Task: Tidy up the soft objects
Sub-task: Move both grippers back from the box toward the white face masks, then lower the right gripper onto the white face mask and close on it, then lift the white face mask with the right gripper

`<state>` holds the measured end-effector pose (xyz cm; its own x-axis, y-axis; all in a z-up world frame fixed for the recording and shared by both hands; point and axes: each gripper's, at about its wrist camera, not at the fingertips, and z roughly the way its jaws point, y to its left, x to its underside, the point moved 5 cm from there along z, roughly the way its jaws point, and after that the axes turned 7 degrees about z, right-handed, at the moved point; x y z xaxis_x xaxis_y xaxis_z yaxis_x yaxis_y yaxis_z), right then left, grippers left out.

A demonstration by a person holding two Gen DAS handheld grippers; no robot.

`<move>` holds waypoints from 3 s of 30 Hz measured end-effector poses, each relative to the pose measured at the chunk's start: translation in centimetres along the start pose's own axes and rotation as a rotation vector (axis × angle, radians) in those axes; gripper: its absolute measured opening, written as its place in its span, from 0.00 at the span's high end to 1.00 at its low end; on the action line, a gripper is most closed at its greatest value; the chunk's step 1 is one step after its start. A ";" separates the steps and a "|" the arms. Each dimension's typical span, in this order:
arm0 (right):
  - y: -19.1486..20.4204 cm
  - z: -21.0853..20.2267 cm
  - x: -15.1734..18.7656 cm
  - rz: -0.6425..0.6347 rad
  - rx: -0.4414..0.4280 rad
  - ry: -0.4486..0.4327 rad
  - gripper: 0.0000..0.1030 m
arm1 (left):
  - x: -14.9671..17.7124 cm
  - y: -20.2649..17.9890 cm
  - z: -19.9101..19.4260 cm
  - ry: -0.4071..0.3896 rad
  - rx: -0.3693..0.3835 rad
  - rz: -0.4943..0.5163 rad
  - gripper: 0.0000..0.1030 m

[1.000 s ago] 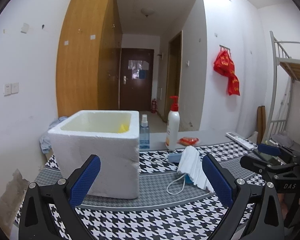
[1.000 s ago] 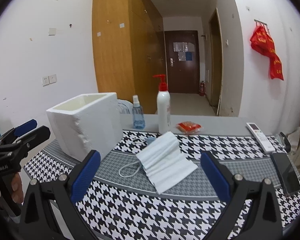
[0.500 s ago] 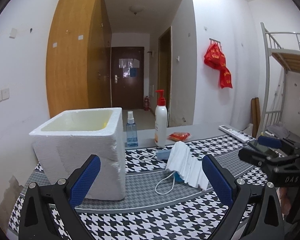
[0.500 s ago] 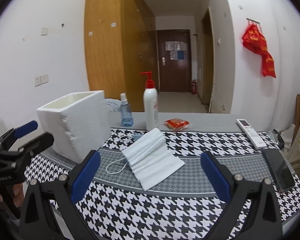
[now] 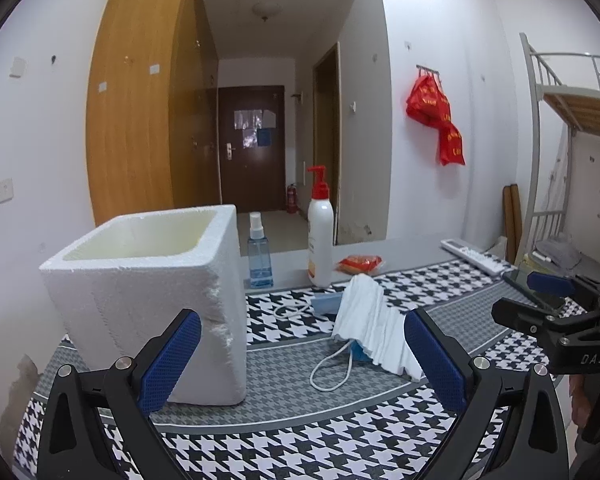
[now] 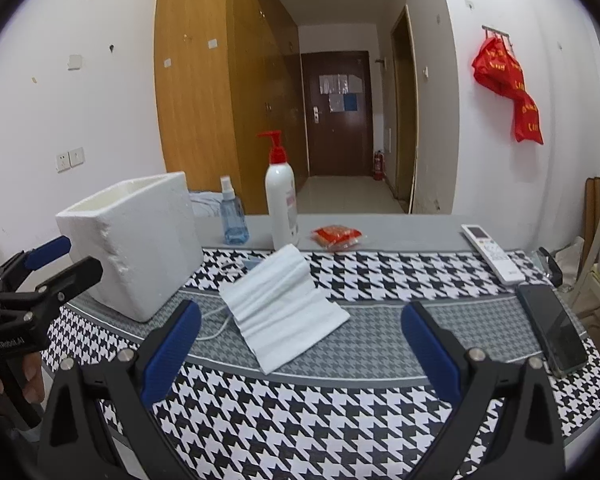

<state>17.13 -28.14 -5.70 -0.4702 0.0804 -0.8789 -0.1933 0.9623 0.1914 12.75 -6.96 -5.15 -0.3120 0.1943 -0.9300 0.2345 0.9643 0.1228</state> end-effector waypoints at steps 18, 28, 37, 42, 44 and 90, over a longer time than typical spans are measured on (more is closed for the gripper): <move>-0.7 5.6 1.4 -0.052 0.041 0.164 0.01 | 1.9 -1.4 5.3 0.156 0.065 0.029 0.01; -0.5 7.8 1.3 -0.083 0.052 0.230 0.01 | 2.4 -1.5 7.1 0.233 0.092 0.043 0.01; -0.1 10.3 1.2 -0.094 0.041 0.292 0.01 | 2.6 -1.5 8.1 0.259 0.120 0.051 0.01; 0.4 11.9 1.9 -0.106 0.022 0.342 0.01 | 2.9 -1.7 8.8 0.285 0.133 0.055 0.01; 0.5 12.5 2.0 -0.111 0.019 0.358 0.01 | 3.1 -1.8 9.0 0.297 0.143 0.054 0.01; -3.8 9.4 1.5 -0.123 0.093 0.377 0.92 | 4.0 -1.2 9.2 0.298 0.135 0.010 0.01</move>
<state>25.28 -29.27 -11.85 -0.7346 -0.1214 -0.6675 -0.1973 0.9796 0.0390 19.70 -9.01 -12.23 -0.5603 0.2673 -0.7840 0.3531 0.9333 0.0658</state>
